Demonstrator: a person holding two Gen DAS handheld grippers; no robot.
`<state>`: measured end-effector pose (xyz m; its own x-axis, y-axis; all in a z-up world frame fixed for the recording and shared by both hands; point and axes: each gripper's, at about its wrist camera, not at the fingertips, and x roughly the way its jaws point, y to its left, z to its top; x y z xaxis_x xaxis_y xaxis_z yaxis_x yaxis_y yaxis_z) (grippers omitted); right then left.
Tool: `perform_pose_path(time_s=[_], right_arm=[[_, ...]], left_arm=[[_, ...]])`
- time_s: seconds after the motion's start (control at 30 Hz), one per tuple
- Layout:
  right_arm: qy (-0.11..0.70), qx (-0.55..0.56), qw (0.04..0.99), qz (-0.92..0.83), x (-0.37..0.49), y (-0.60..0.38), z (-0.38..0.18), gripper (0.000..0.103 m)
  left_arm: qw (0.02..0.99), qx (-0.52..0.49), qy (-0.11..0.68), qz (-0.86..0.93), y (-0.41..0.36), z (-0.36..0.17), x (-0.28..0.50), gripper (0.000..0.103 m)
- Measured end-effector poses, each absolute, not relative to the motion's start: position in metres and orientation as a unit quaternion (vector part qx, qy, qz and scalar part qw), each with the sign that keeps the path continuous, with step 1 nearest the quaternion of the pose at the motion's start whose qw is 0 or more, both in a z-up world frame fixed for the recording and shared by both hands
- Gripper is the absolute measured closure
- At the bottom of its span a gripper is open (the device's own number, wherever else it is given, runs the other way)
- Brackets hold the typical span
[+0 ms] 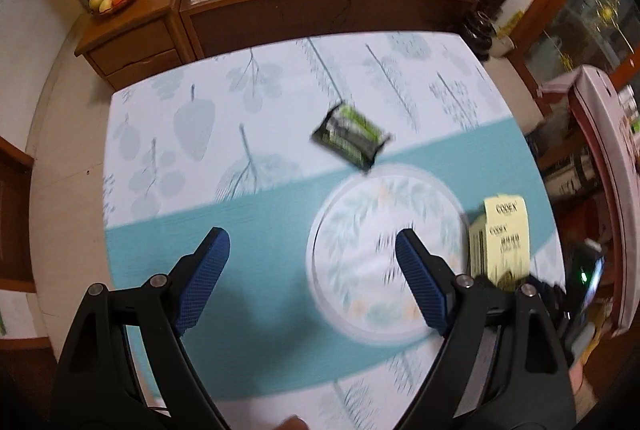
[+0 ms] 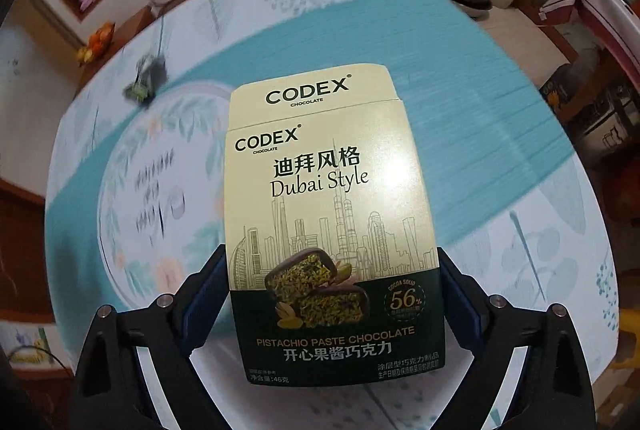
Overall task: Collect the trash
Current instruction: 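Grasp the green snack wrapper with left tool while right tool grasps the CODEX box, then carry snack wrapper and CODEX box over the black bin and open both tools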
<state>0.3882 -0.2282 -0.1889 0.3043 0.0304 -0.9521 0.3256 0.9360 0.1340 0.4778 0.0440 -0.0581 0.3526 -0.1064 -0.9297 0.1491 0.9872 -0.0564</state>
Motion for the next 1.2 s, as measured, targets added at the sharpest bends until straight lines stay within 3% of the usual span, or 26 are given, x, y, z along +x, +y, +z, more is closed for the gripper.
perform_pose_path(time_s=[0.37, 0.87, 1.0, 1.13, 1.2], right_arm=[[0.538, 0.213, 0.806, -0.126, 0.464, -0.253, -0.174, 0.009], [0.531, 0.251, 0.799, -0.131, 0.452, -0.276, -0.184, 0.009], [0.532, 0.256, 0.797, -0.131, 0.444, -0.28, -0.188, 0.009], [0.529, 0.261, 0.797, -0.13, 0.438, -0.28, -0.188, 0.009], [0.529, 0.263, 0.797, -0.129, 0.436, -0.279, -0.188, 0.009]], left_arm=[[0.804, -0.039, 0.59, -0.066, 0.006, -0.115, 0.571, 0.02], [0.782, -0.033, 0.623, -0.004, -0.035, -0.188, 0.618, 0.022], [0.771, -0.023, 0.636, -0.002, -0.042, -0.202, 0.62, 0.043], [0.778, -0.02, 0.628, -0.003, -0.046, -0.204, 0.619, 0.051], [0.783, -0.009, 0.622, -0.003, -0.048, -0.204, 0.617, 0.069]])
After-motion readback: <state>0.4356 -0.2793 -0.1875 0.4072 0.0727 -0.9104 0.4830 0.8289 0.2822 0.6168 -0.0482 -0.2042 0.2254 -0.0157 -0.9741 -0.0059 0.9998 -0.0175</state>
